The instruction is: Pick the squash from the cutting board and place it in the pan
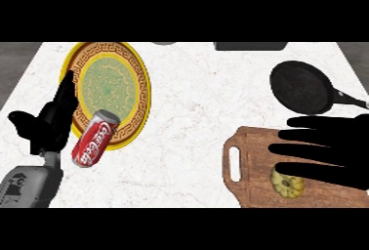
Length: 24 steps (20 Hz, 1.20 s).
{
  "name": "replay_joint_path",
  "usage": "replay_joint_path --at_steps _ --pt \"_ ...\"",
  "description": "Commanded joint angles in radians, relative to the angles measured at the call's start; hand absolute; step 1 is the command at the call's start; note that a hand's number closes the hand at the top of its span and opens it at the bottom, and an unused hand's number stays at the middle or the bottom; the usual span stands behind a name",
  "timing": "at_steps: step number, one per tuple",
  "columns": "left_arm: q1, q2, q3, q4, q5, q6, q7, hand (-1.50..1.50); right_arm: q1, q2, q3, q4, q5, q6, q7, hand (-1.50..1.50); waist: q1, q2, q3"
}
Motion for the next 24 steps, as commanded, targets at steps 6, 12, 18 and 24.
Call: replay_joint_path --at_steps 6,12,18,24 --pt "-0.006 -0.030 0.013 0.020 -0.025 -0.013 -0.026 0.00 0.010 0.213 0.062 -0.230 0.090 0.145 0.268 -1.50 0.001 0.002 0.001" --pt "0.022 -0.020 0.023 -0.034 -0.026 -0.022 0.012 0.00 0.062 0.301 0.194 -0.227 0.115 0.273 0.333 -1.50 0.008 0.003 0.001" --pt "0.020 -0.040 0.032 -0.019 -0.044 -0.031 0.002 0.00 0.197 0.354 0.240 -0.304 0.301 0.280 0.403 -1.50 0.003 0.003 0.002" --pt "0.015 -0.001 0.070 -0.077 -0.029 -0.064 0.057 0.00 0.230 0.415 0.293 -0.232 0.446 0.244 0.408 -1.50 0.009 0.003 0.002"
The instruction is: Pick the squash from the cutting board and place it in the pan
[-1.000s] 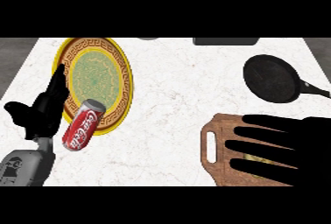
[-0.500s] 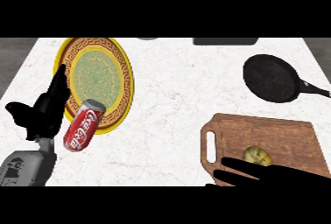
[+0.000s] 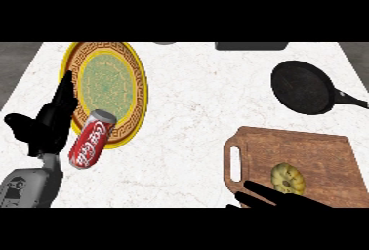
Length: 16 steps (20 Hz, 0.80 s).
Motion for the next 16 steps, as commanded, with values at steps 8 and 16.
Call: replay_joint_path --at_steps 8,16 --pt "-0.064 -0.036 0.003 0.049 -0.054 0.017 0.021 0.00 -0.066 0.041 -0.021 0.209 0.243 -0.036 -0.138 -1.50 0.006 0.003 0.000" --pt "-0.059 -0.008 0.056 0.005 -0.023 -0.029 0.045 0.00 0.014 -0.006 0.011 0.215 0.336 -0.012 -0.242 -1.50 0.002 0.000 0.000"
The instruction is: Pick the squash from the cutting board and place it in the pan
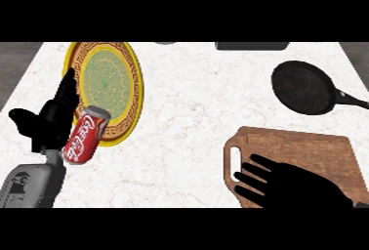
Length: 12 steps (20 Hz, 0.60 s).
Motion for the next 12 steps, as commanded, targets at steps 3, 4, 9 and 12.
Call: replay_joint_path --at_steps 3,4,9,12 --pt "0.025 -0.025 -0.002 -0.046 -0.020 0.012 0.013 0.00 0.057 -0.013 0.057 0.039 0.140 -0.076 -0.086 -1.50 -0.001 -0.001 0.000" --pt "0.012 -0.005 0.004 -0.010 -0.021 -0.023 -0.014 0.00 0.011 0.051 0.072 0.057 0.150 -0.006 -0.054 -1.50 0.001 0.000 0.000" --pt "0.011 0.000 0.049 0.030 0.007 -0.054 -0.045 0.00 0.063 0.040 0.087 0.077 0.253 -0.050 -0.067 -1.50 -0.003 0.000 0.000" --pt "0.045 -0.024 0.002 -0.070 -0.024 -0.020 0.034 0.00 0.058 -0.039 0.110 0.094 0.344 -0.131 -0.084 -1.50 0.000 -0.002 0.000"
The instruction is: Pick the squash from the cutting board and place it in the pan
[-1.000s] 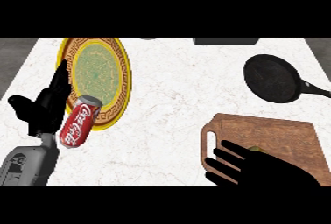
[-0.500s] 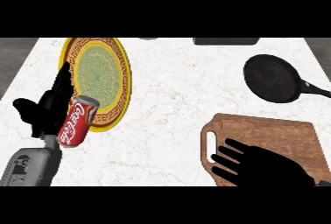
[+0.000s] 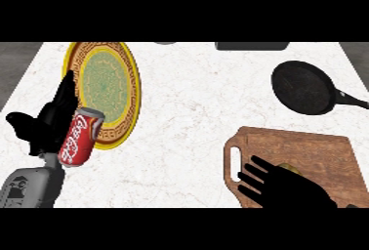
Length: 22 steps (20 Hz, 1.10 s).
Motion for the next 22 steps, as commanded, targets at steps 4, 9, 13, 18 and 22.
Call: replay_joint_path --at_steps 4,9,13,18,22 --pt "-0.047 -0.014 0.019 0.031 -0.006 0.006 0.009 0.00 0.040 -0.017 0.057 0.026 0.185 -0.047 0.018 -1.50 -0.005 0.000 0.000" --pt "-0.021 -0.046 -0.014 0.009 -0.051 0.027 0.004 0.00 0.033 -0.009 0.035 0.089 0.245 -0.080 -0.041 -1.50 -0.004 0.000 0.000" --pt "-0.019 -0.023 0.011 -0.021 -0.018 -0.018 0.042 0.00 0.030 0.114 0.052 0.176 0.295 -0.051 -0.042 -1.50 0.000 0.000 0.000" --pt "0.007 -0.040 0.020 0.015 -0.037 -0.012 -0.017 0.00 0.022 0.077 0.029 0.241 0.373 -0.126 -0.095 -1.50 -0.001 0.000 0.000" --pt "-0.016 -0.053 0.013 0.040 -0.050 -0.011 -0.021 0.00 0.071 0.063 -0.004 0.298 0.409 -0.207 -0.108 -1.50 -0.003 0.000 0.000"
